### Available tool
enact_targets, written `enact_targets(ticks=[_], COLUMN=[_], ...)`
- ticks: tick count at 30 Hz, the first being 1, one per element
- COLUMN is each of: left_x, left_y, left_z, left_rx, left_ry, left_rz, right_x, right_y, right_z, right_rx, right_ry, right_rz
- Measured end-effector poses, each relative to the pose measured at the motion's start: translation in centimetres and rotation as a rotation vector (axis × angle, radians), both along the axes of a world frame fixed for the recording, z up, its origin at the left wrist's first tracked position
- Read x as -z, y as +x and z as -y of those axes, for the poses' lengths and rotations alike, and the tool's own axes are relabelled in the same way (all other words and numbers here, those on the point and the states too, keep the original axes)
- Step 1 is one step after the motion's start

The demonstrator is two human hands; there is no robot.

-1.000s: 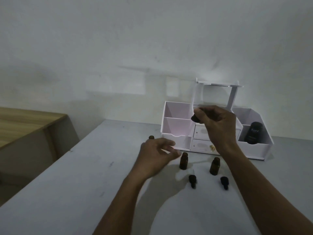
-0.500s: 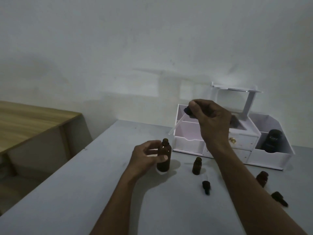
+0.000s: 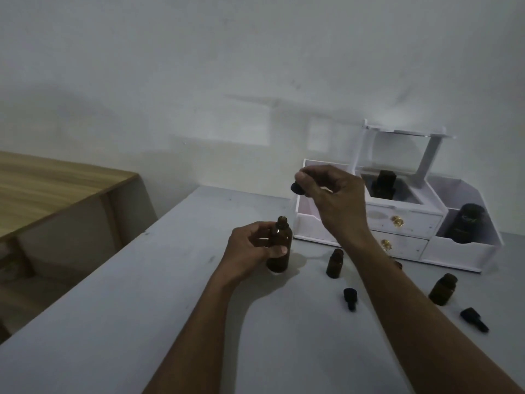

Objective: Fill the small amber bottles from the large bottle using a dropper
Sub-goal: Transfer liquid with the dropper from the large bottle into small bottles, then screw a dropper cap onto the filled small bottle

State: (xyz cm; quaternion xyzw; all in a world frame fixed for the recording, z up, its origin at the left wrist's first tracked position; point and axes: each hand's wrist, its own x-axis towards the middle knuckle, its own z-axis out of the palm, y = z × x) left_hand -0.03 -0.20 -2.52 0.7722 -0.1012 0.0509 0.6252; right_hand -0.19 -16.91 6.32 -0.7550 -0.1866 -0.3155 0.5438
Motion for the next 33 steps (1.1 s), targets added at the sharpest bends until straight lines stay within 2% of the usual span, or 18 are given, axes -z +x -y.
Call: enact_targets(ticks=[7,15,17,20,24,28,31,33], left_x=[-0.2,-0.2,-0.5,-1.9,-4.0,-4.8,-4.4,-3.4], left_y=[-0.3,-0.2,-0.4,-1.2,-2.4,-3.6,-4.5,-4.6], left_z=[0.1,0.1,0.1,0.2,0.8,2.3,4.8,6.6], left_rx=[0.003,-0.007,-0.054,-0.217,-0.293,-0.179,-0.072,-0.021], left_ry=[-0.013,-0.007,-0.017,0.012,0.004,-0.024,-0.028,-0.024], left_rz=[-0.009,-0.002,0.044,0.215,0.393,0.432,0.35,0.237], right_x=[3.2,3.7,3.2,2.4,2.5,4.4,5.6,5.8], right_y=[0.8,0.5,0.1,-1.0,-3.4,-5.5,-6.7,-7.1], right_z=[-0.4,0.0,1.0,3.8,8.1,10.3,10.9,10.9], right_rx=[0.004,-0.004,0.005,0.039,-0.012,-0.096,-0.085,-0.059], right_ry=[-0.277,-0.278,-0.276,-0.346,-0.591,-0.932,-1.128,-1.175], right_rz=[-0.155,-0.165,-0.163,-0.165,-0.307,-0.515,-0.538,-0.5])
